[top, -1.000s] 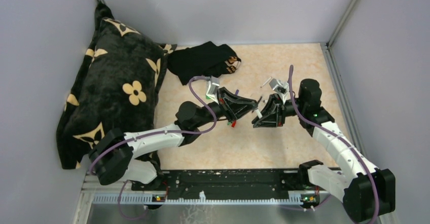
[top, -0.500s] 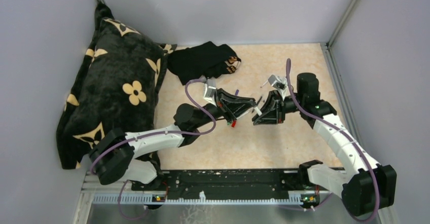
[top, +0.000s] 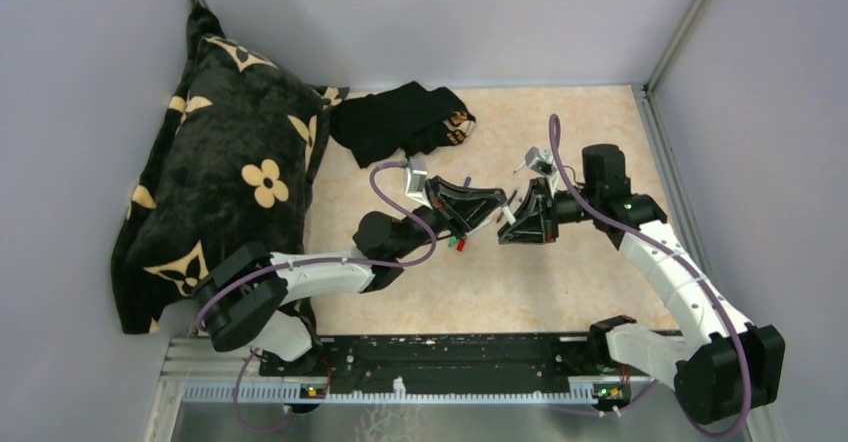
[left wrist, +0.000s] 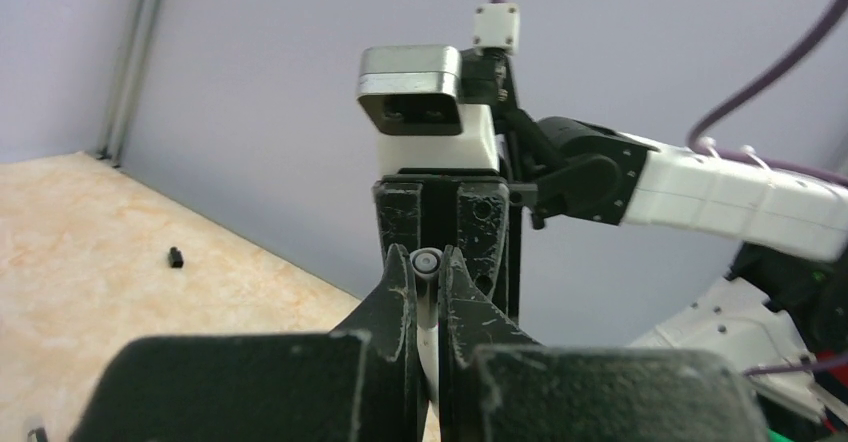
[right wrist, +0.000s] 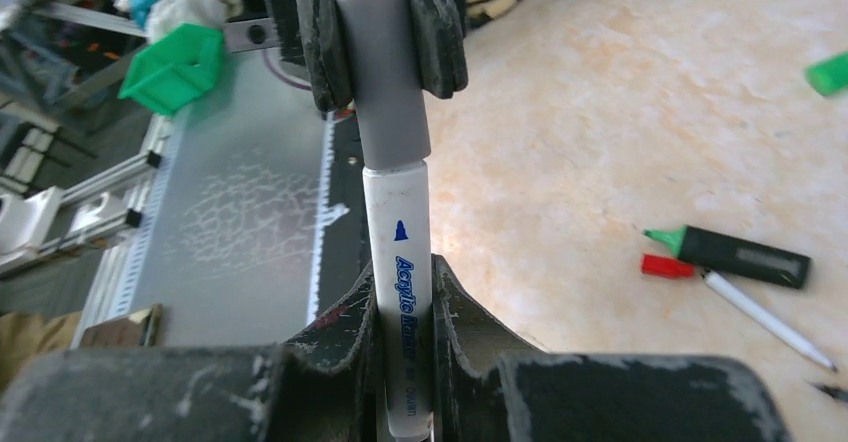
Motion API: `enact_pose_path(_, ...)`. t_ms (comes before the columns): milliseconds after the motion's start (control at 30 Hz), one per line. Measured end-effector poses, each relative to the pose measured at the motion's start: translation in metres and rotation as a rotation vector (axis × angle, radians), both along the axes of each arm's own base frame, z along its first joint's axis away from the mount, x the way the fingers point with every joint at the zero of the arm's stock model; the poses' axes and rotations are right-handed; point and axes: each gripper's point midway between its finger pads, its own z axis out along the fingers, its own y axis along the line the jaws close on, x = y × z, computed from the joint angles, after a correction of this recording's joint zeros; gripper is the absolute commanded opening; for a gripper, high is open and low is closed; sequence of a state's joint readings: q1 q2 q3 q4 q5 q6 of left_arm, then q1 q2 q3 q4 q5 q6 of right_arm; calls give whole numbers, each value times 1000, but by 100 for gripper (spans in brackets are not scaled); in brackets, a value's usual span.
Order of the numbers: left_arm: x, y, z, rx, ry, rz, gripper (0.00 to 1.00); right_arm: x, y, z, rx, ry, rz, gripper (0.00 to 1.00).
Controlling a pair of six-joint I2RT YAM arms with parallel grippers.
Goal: Insert the pens into the pen caps
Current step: Press the pen cap onto the pen.
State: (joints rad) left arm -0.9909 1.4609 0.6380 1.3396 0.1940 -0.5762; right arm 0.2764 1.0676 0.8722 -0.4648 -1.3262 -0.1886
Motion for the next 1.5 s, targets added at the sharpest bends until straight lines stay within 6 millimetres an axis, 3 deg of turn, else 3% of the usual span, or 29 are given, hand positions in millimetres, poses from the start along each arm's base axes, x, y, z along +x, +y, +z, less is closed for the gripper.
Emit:
enact_pose_path(200,8,0,-5,13,59,57,0,11,-5,-2,-54,-10,-85,0)
enact_pose_path(400,-6,3,13,-78,0,-8,0,-6,1,28,102,78,61,0)
enact_pose_path(500,-15,0,16,-101,-26,-63,0,-17,-4,33,137,86,157,0)
enact_pose_path(833,-10,-5,41,-136,-42,-18,0,-4,-4,58,136,-14,91,0)
enact_pose_path(933,-7,-9,41,-141,-25,3,0,0,-4,53,112,-20,38,0)
enact_pose_path(1167,9,-22,20,-85,37,46,0,10,-7,31,35,39,-66,0)
enact_pose_path(1500,-1,-10,36,-115,-6,48,0,5,-9,62,135,40,58,0)
